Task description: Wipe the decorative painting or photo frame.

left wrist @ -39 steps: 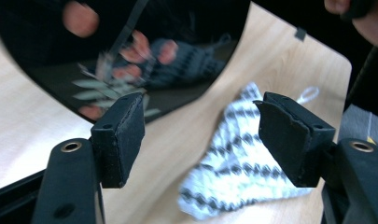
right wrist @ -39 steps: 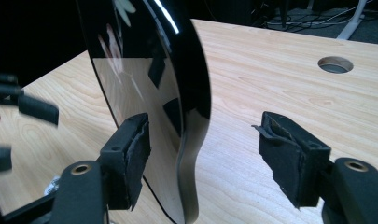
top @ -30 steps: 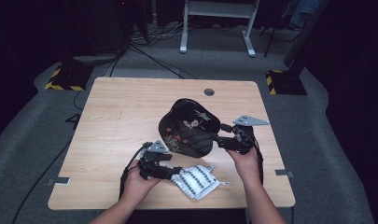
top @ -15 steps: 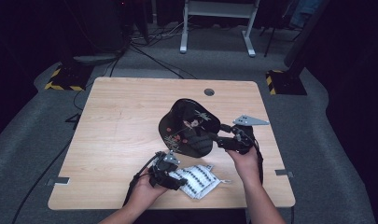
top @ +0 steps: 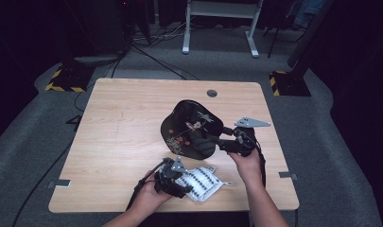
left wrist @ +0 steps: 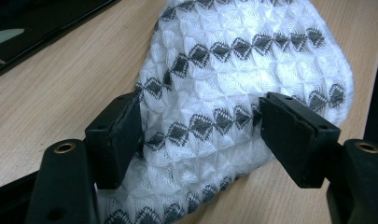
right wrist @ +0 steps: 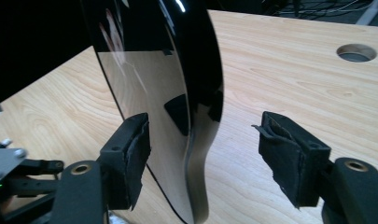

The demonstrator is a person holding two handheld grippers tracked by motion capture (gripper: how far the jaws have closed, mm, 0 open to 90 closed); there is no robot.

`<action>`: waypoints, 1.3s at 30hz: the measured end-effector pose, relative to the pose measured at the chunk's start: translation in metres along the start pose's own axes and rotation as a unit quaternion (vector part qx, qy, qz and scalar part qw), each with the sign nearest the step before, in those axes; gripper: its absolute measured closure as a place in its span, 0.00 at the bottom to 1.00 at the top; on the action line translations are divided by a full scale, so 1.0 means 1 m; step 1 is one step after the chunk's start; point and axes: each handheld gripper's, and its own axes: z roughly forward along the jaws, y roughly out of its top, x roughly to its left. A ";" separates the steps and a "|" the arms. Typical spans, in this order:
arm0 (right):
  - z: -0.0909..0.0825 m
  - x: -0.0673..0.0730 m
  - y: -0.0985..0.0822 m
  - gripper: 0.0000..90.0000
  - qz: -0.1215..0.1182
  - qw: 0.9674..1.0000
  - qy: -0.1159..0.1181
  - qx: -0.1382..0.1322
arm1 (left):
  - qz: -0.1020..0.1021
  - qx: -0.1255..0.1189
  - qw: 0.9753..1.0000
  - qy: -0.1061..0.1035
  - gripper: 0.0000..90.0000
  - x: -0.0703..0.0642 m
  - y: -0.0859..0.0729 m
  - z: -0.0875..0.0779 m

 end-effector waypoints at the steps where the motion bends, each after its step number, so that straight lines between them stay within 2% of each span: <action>1: 0.000 0.000 0.000 0.38 0.000 1.000 0.001 0.000 | 0.000 0.000 1.000 -0.004 0.33 0.001 0.000 0.000; 4: 0.000 0.000 0.000 0.38 0.002 1.000 0.001 0.001 | 0.007 -0.003 1.000 0.000 0.37 0.002 -0.001 0.000; 5: 0.001 -0.001 -0.001 0.38 0.005 1.000 0.001 0.001 | 0.020 -0.006 1.000 0.005 0.39 0.003 -0.002 0.000; 9: 0.001 -0.002 -0.001 0.38 0.008 1.000 0.005 0.002 | 0.034 -0.016 0.999 -0.005 0.43 0.012 -0.005 -0.002; 13: 0.001 -0.002 -0.001 0.38 0.007 1.000 0.005 0.001 | 0.047 -0.017 0.999 -0.004 0.44 0.013 -0.005 -0.002; 16: 0.002 -0.002 -0.002 0.38 0.009 1.000 0.005 0.003 | 0.042 -0.018 0.999 0.003 0.50 0.015 -0.006 -0.003; 18: 0.002 -0.001 -0.002 0.39 0.009 1.000 0.006 0.003 | 0.035 -0.025 0.999 0.002 0.59 0.019 -0.007 -0.004; 20: 0.001 -0.001 -0.001 0.39 0.008 1.000 0.006 0.002 | 0.020 -0.031 0.999 -0.002 0.71 0.026 -0.008 -0.006; 21: 0.001 -0.001 -0.001 0.39 0.008 1.000 0.006 0.002 | 0.020 -0.031 0.999 -0.002 0.77 0.026 -0.008 -0.006; 23: 0.001 -0.001 -0.001 0.39 0.008 1.000 0.006 0.002 | 0.009 -0.030 0.999 -0.013 0.80 0.030 -0.009 -0.007; 25: 0.002 -0.001 -0.001 0.39 0.008 1.000 0.006 0.004 | 0.008 -0.028 0.999 -0.017 0.83 0.032 -0.009 -0.009; 28: 0.002 -0.002 -0.001 0.39 0.009 1.000 0.007 0.003 | 0.019 -0.033 0.999 -0.015 0.84 0.030 -0.009 -0.014; 31: 0.002 -0.003 0.000 0.39 0.006 1.000 0.008 0.000 | 0.026 -0.057 0.998 -0.020 0.85 0.030 -0.008 -0.031; 35: 0.004 -0.003 0.002 0.39 0.004 1.000 0.011 -0.001 | 0.016 -0.097 0.995 -0.034 0.85 0.036 -0.009 -0.058; 38: 0.007 -0.001 0.004 0.39 -0.002 1.000 0.017 0.003 | 0.012 -0.114 0.993 -0.017 0.85 0.041 -0.012 -0.080; 39: 0.007 -0.001 0.004 0.39 -0.002 1.000 0.017 0.003 | 0.012 -0.114 0.993 -0.017 0.85 0.041 -0.012 -0.080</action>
